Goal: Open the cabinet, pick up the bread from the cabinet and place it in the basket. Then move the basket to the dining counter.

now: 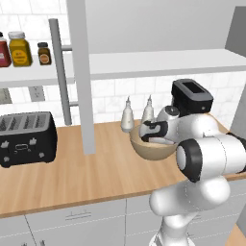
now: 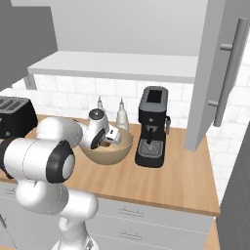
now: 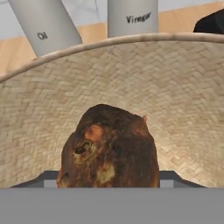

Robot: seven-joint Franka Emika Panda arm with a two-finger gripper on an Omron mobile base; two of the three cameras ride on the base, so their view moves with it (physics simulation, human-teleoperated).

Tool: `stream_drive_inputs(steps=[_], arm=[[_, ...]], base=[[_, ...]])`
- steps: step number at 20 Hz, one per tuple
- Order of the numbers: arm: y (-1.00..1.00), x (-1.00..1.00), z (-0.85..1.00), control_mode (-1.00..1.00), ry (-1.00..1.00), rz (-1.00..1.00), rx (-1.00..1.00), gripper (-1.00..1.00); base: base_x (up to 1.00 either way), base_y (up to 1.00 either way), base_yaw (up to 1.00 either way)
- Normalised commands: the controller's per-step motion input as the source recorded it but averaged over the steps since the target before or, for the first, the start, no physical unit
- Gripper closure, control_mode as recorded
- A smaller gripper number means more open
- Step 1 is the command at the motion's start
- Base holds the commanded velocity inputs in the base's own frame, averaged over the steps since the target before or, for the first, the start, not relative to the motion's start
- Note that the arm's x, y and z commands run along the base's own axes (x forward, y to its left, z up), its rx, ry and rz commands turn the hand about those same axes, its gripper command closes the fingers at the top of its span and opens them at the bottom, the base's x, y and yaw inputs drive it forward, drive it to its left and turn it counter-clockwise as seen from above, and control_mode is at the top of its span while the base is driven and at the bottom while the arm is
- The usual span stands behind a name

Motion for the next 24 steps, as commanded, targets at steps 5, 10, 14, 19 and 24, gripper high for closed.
stream_drive_inputs(steps=[5,10,14,19,24], arm=[[0.0,0.07,-0.1,-1.0,0.05,0.0,-0.01,1.0],[-0.04,0.06,-0.13,-1.0,0.1,0.0,-0.01,1.0],[-0.09,0.18,-0.01,-1.0,0.06,0.0,-0.01,-1.0],[-0.14,0.1,0.0,-1.0,0.01,0.0,0.0,-1.0],[-0.07,-0.34,0.09,-1.0,-0.02,0.02,0.0,-1.0]], base=[[0.0,0.0,0.0],[0.0,0.0,0.0],[0.0,0.0,0.0],[0.0,0.0,0.0],[0.0,0.0,0.0]])
